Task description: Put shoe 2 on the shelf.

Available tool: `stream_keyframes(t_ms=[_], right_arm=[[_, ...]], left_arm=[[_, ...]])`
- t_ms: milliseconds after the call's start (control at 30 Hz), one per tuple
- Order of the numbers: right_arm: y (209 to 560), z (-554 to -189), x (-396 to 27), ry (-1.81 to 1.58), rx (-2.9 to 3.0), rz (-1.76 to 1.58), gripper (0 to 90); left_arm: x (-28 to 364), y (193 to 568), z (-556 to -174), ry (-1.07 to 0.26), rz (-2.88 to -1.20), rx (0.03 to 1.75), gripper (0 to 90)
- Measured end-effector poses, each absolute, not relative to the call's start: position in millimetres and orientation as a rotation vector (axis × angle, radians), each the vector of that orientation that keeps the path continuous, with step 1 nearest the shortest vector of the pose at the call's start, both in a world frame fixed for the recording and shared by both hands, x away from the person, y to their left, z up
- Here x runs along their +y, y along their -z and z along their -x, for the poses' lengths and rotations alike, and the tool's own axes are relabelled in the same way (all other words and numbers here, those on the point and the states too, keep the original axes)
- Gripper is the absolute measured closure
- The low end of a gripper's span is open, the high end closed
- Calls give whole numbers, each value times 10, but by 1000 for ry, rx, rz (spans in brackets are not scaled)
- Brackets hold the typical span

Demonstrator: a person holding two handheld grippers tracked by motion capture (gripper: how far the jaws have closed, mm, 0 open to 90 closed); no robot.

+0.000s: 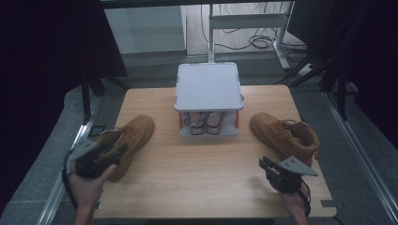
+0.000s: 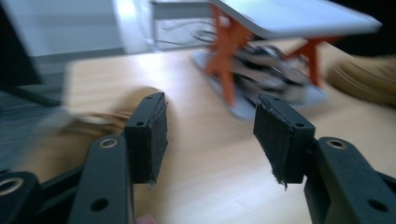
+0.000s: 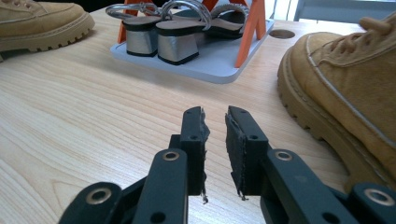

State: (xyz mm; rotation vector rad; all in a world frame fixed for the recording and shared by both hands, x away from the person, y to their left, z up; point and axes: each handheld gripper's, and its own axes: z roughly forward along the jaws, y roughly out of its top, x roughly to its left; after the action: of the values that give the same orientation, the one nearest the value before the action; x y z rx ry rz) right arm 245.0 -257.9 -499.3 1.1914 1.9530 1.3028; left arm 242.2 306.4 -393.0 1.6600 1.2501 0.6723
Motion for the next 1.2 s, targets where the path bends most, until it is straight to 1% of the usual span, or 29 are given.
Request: stream_keyframes(t_ms=[67, 133, 267, 400, 600, 700, 833, 1000, 1100, 1200], right_arm=[[5002, -2454, -2556, -1296, 1957, -1187, 756], [5007, -2454, -2534, -1294, 1964, -1180, 750], [5012, -2454, -2505, -1287, 1977, -1171, 740], [5032, -2462, -2495, -1282, 1980, -1173, 738], [5046, -2468, -2502, -1282, 1975, -1181, 725], [5044, -2467, -2512, -1279, 1972, -1184, 718], [5053, -2476, -2530, -1279, 1967, -1192, 714], [5063, -2482, -2513, -1275, 1973, -1195, 709], [5058, -2482, -2496, -1271, 1976, -1186, 705], [5046, -2485, -2497, -1270, 1976, -1185, 704]], left_arm=[[3257, 3884, -2510, -682, -1653, 1308, 418], [3415, 3871, -2594, -681, -1640, 1363, 417], [3615, 3926, -2756, -669, -1650, 1423, 414], [3694, 4027, -2898, -628, -1678, 1441, 412], [3743, 4240, -3106, -556, -1794, 1470, 378], [3761, 4330, -3163, -548, -1834, 1496, 376], [3802, 4374, -3197, -532, -1851, 1537, 422], [3762, 4354, -3250, -501, -1918, 1555, 486], [3738, 4339, -3279, -463, -1955, 1565, 554], [3728, 4340, -3292, -422, -1969, 1548, 668]])
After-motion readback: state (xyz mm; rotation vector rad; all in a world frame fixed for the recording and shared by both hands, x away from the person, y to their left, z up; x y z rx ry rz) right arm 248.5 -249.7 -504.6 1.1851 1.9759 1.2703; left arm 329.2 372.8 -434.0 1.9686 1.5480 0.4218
